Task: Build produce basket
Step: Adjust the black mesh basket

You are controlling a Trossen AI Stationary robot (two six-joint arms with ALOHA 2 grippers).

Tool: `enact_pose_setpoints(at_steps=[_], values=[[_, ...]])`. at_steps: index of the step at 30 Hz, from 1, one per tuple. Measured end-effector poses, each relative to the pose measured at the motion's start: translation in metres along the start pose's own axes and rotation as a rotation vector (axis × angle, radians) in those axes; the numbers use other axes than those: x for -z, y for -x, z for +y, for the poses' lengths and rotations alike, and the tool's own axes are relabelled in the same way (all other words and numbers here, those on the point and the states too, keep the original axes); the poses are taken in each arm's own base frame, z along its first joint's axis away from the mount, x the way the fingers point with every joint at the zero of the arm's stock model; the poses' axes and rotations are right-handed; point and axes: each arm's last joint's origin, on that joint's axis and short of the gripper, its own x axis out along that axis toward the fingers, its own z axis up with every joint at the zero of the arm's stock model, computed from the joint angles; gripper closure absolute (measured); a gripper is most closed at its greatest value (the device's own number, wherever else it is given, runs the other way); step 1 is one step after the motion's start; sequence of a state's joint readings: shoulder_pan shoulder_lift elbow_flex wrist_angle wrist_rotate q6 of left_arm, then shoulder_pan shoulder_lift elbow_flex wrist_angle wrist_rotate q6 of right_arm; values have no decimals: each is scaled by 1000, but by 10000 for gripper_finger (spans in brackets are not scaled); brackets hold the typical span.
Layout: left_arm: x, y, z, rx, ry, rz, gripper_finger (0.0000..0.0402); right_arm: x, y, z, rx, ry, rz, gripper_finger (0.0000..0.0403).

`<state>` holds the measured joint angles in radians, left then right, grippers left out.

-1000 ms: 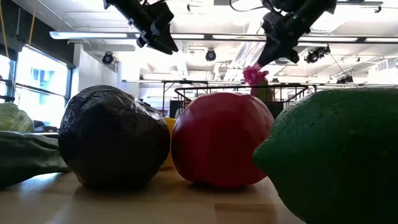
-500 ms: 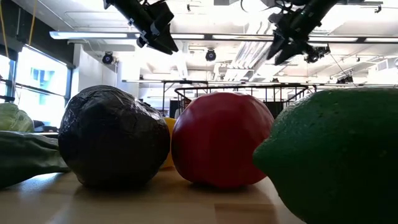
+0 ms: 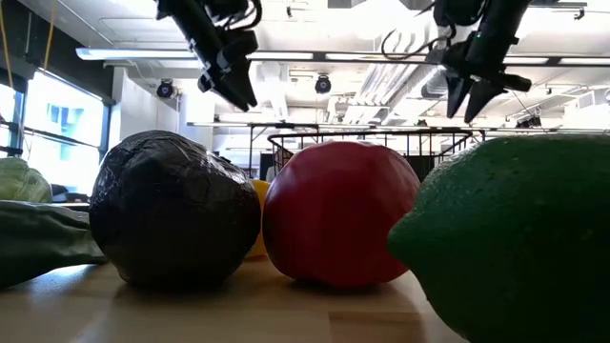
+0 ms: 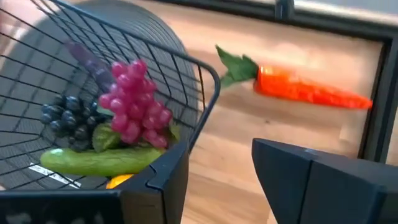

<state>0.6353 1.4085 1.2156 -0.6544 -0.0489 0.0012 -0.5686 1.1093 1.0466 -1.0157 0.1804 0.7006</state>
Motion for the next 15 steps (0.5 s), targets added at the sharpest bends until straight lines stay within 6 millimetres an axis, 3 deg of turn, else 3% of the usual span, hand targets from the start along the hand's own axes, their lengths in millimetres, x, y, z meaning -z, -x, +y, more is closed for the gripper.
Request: enact_pose_setpoints(at_steps=[15], values=[[21, -59, -7, 136, 28, 288, 218, 2, -42, 11, 128, -71, 212, 243]])
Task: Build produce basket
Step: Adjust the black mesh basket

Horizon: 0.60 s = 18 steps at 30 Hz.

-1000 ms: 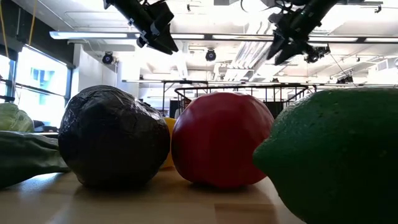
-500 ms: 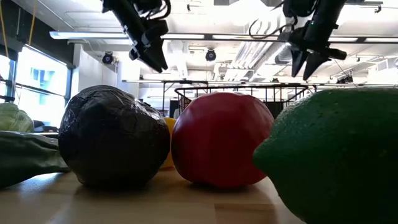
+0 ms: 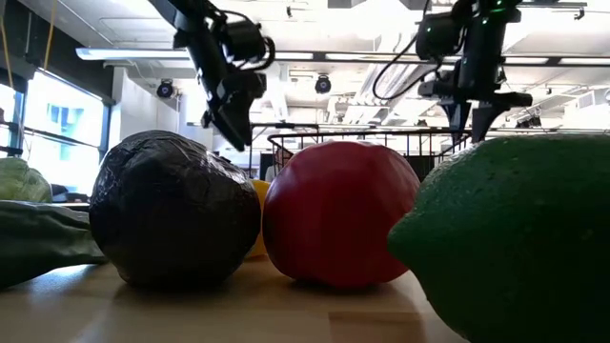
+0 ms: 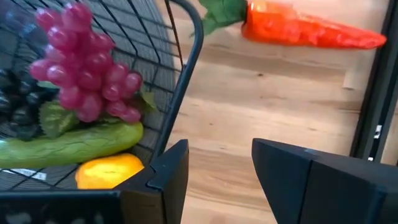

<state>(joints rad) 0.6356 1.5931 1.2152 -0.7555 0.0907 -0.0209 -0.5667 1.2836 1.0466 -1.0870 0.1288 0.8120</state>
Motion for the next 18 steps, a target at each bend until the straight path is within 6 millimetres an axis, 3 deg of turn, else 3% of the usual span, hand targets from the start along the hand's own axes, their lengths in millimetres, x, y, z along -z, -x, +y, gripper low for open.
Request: enact_pose_setpoints(at_steps=[10, 18], values=[[3, -45, 2, 45, 35, 145, 218, -5, -23, 10, 53, 17, 59, 243], [9, -76, 5, 44, 40, 239, 218, -14, -31, 20, 8, 8, -4, 243]])
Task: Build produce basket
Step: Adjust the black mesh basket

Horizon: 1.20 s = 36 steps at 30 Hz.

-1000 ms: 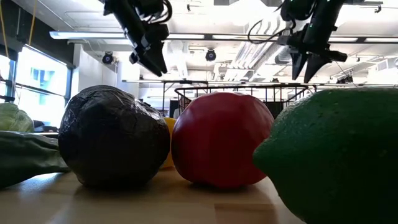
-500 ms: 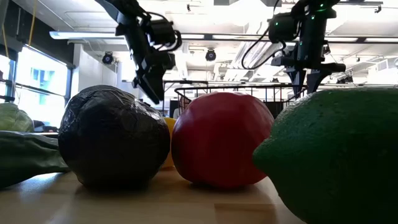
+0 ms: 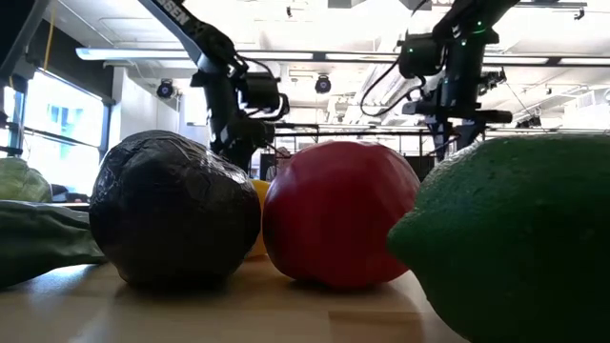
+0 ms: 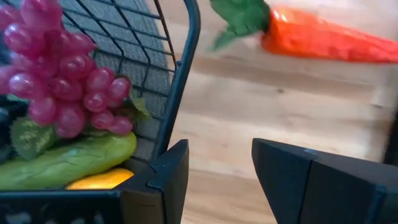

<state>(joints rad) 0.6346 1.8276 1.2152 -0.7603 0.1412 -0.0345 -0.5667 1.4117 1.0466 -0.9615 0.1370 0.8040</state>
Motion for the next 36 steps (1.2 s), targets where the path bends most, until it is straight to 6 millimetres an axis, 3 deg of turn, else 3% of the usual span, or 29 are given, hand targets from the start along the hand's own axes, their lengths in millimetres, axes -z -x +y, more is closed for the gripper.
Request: enact_pose_setpoints(at_steps=[21, 25, 36], values=[[-5, -10, 0, 50, -81, -21, 218, -14, -3, 10, -57, -57, -155, 243], [-2, -3, -1, 38, -73, -19, 218, -13, -3, 11, -79, -61, -123, 243], [2, 38, -3, -89, -52, -128, 218, -13, -3, 14, -122, -59, -115, 242]])
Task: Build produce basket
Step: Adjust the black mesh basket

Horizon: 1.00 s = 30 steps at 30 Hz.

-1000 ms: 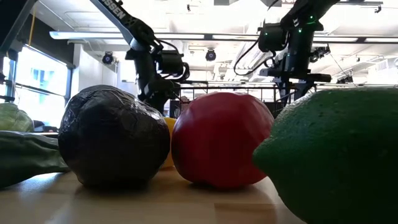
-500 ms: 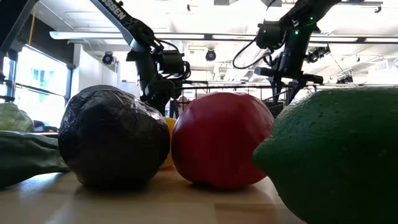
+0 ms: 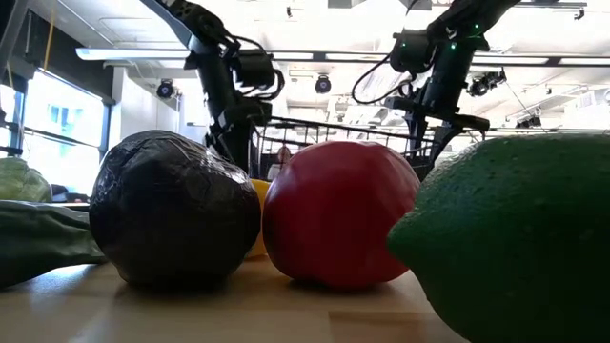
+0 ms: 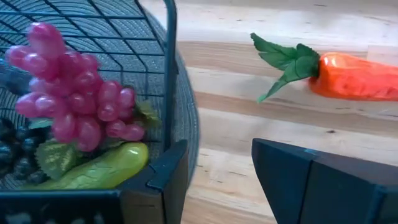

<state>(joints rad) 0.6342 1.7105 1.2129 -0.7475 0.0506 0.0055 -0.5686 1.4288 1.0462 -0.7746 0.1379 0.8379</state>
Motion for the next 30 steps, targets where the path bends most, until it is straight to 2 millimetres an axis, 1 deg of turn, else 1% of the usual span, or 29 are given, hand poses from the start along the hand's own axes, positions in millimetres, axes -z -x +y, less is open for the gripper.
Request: enact_pose_setpoints(at_steps=[8, 16, 24, 30], values=[[1, 3, 1, -26, 3, 2, 218, 1, 0, 0, 2, 3, 1, 242], [3, 3, 4, -43, 20, 28, 218, 13, 2, 10, -18, -25, 19, 242], [18, -7, 12, -41, 35, 220, 218, 21, 4, 17, -25, -41, 12, 243], [22, -8, 12, -38, -7, 266, 218, 25, 5, 22, -46, -48, 7, 243]])
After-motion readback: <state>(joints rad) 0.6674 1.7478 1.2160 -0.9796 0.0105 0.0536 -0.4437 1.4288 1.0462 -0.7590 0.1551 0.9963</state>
